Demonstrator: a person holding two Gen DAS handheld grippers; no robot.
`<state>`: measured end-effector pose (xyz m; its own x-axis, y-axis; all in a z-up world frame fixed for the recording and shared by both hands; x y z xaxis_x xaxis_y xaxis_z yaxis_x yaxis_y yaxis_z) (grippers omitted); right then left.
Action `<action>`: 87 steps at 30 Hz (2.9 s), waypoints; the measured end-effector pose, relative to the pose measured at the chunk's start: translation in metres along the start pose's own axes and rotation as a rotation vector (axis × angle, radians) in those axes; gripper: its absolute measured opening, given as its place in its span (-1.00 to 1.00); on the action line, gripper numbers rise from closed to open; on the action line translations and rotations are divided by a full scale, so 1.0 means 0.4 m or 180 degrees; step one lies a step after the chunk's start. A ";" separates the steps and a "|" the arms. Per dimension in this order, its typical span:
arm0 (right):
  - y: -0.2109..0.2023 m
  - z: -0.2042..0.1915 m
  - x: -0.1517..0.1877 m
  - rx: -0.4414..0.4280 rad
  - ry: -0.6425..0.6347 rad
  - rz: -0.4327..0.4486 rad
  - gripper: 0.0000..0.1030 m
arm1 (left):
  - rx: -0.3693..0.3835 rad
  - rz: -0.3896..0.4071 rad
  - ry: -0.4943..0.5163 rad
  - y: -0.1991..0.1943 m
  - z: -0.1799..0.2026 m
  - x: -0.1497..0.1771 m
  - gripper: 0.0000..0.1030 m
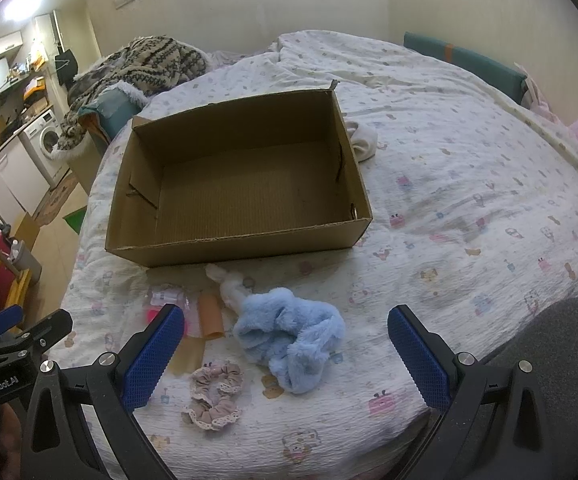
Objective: Organize soft objects
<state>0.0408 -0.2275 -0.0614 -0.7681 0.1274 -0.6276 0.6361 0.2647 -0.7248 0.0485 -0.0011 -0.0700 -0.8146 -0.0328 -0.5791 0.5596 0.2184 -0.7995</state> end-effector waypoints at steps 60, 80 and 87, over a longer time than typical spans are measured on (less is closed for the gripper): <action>0.016 0.019 0.018 -0.0054 0.0206 -0.0119 1.00 | 0.0481 -0.1408 -0.0250 0.189 0.027 0.119 0.82; 0.149 -0.072 0.144 -0.0840 0.0486 -0.1263 0.72 | 0.0376 -0.1276 0.0070 0.147 0.065 0.141 -0.71; 0.232 -0.129 0.221 -0.0618 0.0088 -0.1746 0.32 | 0.0303 -0.1174 0.0076 0.129 0.056 0.129 -0.71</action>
<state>0.0283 -0.1422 -0.1695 -0.9848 -0.0536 -0.1654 0.1214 0.4692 -0.8747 0.0389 -0.0132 -0.1446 -0.9666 -0.0694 -0.2466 0.2388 0.1045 -0.9654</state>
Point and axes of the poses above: each gripper's, at about its wrist camera, not at the fingertips, and y roughly the way its jaws point, z to its right, x to its underside, the point moved 8 cm from there along y, roughly the way its jaws point, and after that the axes turned 13 degrees about -x, right-handed, at the moved point
